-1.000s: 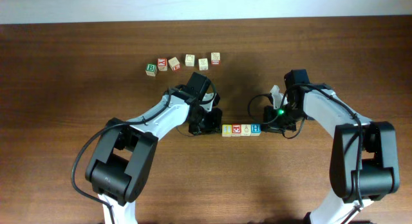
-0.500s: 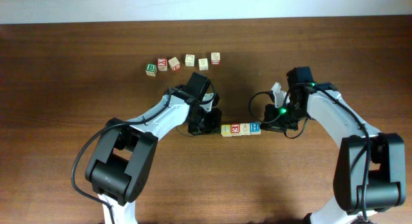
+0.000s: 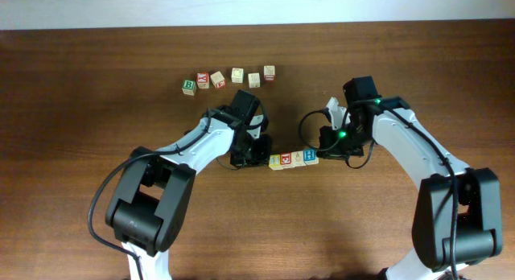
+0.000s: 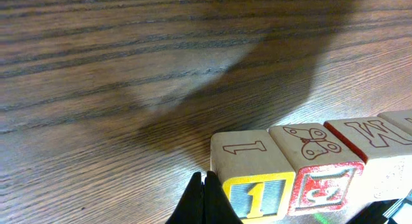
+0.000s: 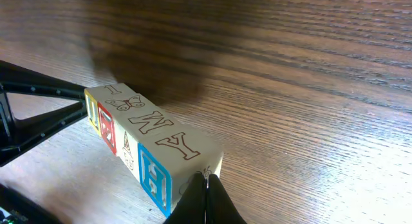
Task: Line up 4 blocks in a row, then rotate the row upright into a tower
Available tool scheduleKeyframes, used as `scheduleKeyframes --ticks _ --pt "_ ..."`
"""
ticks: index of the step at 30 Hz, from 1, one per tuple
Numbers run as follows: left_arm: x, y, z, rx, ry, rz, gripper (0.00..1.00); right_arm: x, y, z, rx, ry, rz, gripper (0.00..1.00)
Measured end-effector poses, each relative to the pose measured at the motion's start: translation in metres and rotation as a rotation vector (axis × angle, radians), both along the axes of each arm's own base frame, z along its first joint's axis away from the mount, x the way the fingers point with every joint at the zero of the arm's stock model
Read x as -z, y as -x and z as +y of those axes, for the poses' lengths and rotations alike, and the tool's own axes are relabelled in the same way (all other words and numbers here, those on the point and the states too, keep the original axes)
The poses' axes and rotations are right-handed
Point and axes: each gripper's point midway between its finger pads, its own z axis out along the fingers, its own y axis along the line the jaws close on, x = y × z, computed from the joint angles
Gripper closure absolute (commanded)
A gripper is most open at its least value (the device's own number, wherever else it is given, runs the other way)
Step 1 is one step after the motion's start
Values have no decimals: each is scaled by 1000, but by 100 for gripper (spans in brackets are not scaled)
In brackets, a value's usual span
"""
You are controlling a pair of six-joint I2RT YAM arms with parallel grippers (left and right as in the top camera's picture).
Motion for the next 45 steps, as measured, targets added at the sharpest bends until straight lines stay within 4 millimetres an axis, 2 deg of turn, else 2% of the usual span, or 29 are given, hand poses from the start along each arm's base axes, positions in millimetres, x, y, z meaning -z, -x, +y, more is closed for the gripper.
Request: scheduleKeyframes --ticks 7,13,19,23,30,33,36,39,45 --pt "2 0 2 -3 -8 2 100 -10 -3 6 -11 -14 -7 95" --pt "6 -3 7 -15 -29 1 100 -31 -9 26 -52 -28 -67 95" --pt "7 -3 8 -16 -34 1 100 -32 -8 29 -51 -35 -65 96" --pt "10 -2 12 -20 -55 1 100 -43 -6 45 -77 -57 -89 96" --pt "11 -2 13 -20 -59 1 100 -47 -4 53 -84 -88 -86 96" --pt "11 -2 14 -23 -59 1 100 -52 -4 62 -98 -101 -103 96" --pt "11 -3 12 -22 -52 -1 100 -59 -2 77 -116 -153 -105 96" --pt "6 1 1 -1 -1 8 100 -61 3 86 -136 -183 -96 95" --pt "5 5 -4 11 17 18 100 -61 4 87 -139 -183 -95 95"
